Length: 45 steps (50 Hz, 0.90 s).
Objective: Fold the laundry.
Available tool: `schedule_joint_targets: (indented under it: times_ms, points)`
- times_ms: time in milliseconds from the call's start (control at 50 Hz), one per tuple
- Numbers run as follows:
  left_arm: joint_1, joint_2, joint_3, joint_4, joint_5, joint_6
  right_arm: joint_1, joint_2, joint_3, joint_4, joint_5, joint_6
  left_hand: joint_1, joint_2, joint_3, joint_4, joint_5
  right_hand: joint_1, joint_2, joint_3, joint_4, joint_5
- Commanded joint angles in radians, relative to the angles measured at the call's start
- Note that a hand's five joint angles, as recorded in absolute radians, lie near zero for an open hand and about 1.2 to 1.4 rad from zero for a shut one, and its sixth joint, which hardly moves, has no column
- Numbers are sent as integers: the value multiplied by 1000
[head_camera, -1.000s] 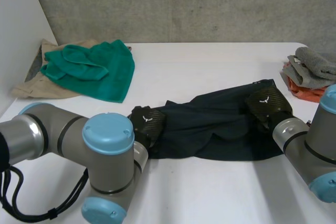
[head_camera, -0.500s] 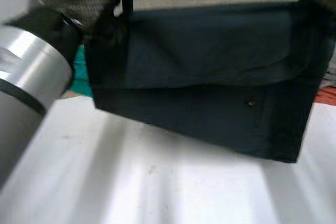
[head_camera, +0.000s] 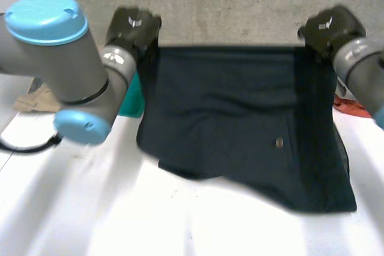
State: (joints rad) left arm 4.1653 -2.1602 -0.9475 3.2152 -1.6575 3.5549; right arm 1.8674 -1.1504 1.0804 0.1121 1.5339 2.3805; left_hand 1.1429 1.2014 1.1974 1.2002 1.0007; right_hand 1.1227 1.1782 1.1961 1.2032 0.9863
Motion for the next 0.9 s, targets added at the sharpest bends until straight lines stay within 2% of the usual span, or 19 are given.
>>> schedule_joint_targets:
  times_ms: [20, 40, 80, 180, 260, 280, 380, 540, 640, 700, 900]
  points:
    - [7, -69, 197, 313, 50, 30, 15, 49, -73, -498, 107, 31, 253, 195, 199, 196, 221, 274, 218, 200, 193, 235]
    - [7, -66, 197, 337, 51, 30, 16, 44, -77, -561, 117, 32, 253, 195, 199, 196, 221, 274, 218, 200, 193, 235]
    - [-1, -52, 193, 389, 51, 30, 24, 41, -89, -577, 114, 32, 253, 195, 199, 196, 221, 274, 218, 200, 193, 235]
    - [-10, -1, 138, 391, 25, 27, 65, 18, -108, -569, 114, 40, 253, 195, 199, 196, 221, 274, 218, 200, 193, 235]
    - [-22, 81, 4, 370, 7, 21, 87, -17, -77, -461, 109, 34, 253, 195, 199, 196, 221, 274, 218, 200, 193, 235]
    - [-25, 110, -29, 362, 7, 21, 85, -40, -60, -372, 103, 29, 253, 195, 199, 196, 221, 274, 218, 200, 193, 235]
    - [-47, 278, -238, 318, 8, 21, 88, -115, 4, -132, 77, 36, 253, 195, 199, 196, 221, 274, 218, 200, 193, 235]
    - [-76, 480, -457, 233, 7, 19, 81, -262, 127, -28, 74, 40, 253, 195, 199, 196, 221, 274, 218, 200, 193, 235]
    - [-88, 470, -494, 198, 5, 16, 79, -292, 162, 40, 68, 34, 253, 195, 199, 196, 221, 274, 218, 200, 193, 235]
    - [-90, 395, -501, 198, 5, 16, 72, -253, 176, 75, 37, 42, 253, 195, 199, 196, 221, 274, 218, 200, 193, 235]
    - [-85, 86, -432, 193, 2, 13, 62, 75, 174, 72, 15, 48, 253, 195, 199, 196, 221, 274, 218, 200, 193, 235]
